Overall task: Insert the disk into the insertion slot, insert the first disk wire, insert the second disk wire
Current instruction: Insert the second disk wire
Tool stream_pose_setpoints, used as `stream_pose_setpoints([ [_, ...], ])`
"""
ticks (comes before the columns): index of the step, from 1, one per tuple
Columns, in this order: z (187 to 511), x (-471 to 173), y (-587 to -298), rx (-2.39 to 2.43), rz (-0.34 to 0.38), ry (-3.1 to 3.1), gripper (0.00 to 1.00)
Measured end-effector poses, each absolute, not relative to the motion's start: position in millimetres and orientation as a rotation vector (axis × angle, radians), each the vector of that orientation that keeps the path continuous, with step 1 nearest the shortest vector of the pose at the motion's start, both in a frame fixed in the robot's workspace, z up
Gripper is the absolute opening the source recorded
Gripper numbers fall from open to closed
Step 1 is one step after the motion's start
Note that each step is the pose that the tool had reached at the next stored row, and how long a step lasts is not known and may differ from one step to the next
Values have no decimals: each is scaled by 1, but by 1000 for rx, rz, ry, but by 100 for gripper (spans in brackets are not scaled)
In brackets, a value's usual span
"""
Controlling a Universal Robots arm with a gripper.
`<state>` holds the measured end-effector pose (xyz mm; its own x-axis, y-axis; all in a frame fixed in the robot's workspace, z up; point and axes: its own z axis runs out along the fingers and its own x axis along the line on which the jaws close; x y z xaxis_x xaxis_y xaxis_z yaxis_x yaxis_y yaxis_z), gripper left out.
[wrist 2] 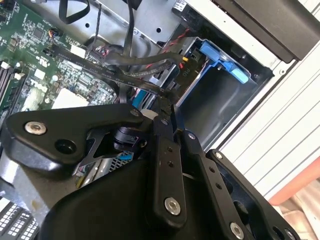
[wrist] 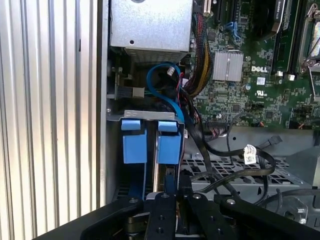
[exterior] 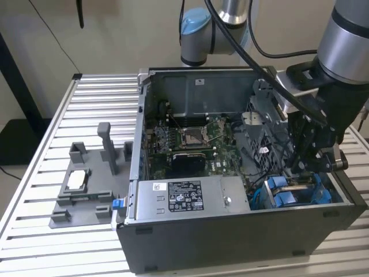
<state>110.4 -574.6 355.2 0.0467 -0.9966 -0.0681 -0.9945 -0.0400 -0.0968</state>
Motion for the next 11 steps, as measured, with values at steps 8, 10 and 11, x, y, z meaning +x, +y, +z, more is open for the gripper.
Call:
stream_pose_setpoints([
  [8, 350, 111, -575, -2174, -27, 2103, 16],
  [10, 348, 111, -575, -2171, -28, 2105, 16],
  [11, 348, 112, -575, -2170, -27, 2106, 16],
])
